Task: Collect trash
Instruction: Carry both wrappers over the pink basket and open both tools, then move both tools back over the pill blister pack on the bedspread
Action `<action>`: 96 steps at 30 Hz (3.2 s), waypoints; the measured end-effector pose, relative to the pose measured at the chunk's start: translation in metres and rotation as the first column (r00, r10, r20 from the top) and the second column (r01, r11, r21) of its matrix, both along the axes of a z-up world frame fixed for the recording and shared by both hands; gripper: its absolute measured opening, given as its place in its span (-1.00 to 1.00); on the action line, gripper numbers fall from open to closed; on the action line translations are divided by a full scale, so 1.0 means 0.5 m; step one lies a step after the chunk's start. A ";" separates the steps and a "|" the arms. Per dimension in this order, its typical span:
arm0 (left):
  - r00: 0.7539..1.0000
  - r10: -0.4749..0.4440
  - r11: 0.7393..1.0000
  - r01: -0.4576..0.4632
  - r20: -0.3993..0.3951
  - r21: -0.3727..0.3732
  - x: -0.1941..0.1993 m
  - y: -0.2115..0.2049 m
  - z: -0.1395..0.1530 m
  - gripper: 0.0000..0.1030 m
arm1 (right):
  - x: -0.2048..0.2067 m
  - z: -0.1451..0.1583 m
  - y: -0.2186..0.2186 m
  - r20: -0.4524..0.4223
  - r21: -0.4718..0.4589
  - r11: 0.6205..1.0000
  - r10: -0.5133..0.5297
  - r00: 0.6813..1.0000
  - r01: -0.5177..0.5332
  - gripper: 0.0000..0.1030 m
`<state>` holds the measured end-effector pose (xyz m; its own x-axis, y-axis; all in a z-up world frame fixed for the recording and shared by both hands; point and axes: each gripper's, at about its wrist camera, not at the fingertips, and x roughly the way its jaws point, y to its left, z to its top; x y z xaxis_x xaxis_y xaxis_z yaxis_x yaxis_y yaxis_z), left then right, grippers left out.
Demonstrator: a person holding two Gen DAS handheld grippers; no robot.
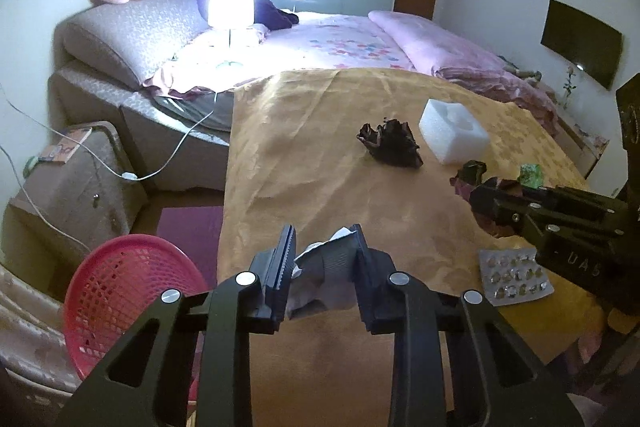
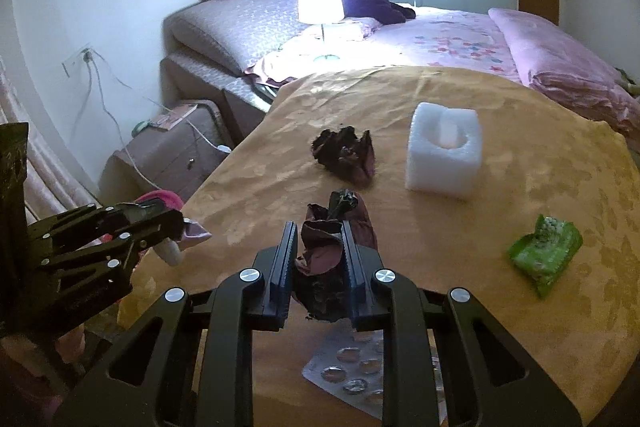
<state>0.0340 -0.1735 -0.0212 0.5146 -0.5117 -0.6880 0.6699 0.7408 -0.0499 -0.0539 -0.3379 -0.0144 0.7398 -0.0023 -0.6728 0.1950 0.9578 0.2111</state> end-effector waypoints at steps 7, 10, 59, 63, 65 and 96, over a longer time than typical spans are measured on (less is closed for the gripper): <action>1.000 0.004 1.000 -0.005 -0.008 -0.026 0.002 0.023 0.011 -0.49 | 0.000 0.006 0.002 0.007 0.003 1.000 0.002 1.000 -0.002 -0.59; 1.000 0.019 0.999 -0.019 -0.006 -0.029 0.002 0.045 0.018 -0.49 | 0.005 0.005 0.007 0.007 0.019 1.000 0.017 1.000 -0.018 -0.59; 0.879 0.476 0.877 -0.475 0.003 0.065 0.150 0.351 -0.044 0.33 | 0.260 -0.061 0.375 -0.121 0.109 0.876 0.480 0.869 -0.469 -0.09; 0.872 0.489 0.870 -0.489 0.014 0.063 0.147 0.357 -0.039 0.45 | 0.257 -0.058 0.368 -0.111 0.119 0.886 0.461 0.881 -0.449 0.05; 0.866 0.499 0.865 -0.499 0.016 0.057 0.146 0.361 -0.037 0.48 | 0.251 -0.054 0.357 -0.103 0.125 0.892 0.447 0.889 -0.434 0.09; 0.953 0.293 0.950 -0.300 0.084 0.087 0.044 0.211 -0.033 0.62 | -0.048 -0.020 0.012 -0.013 0.045 0.998 -0.051 0.999 0.051 0.46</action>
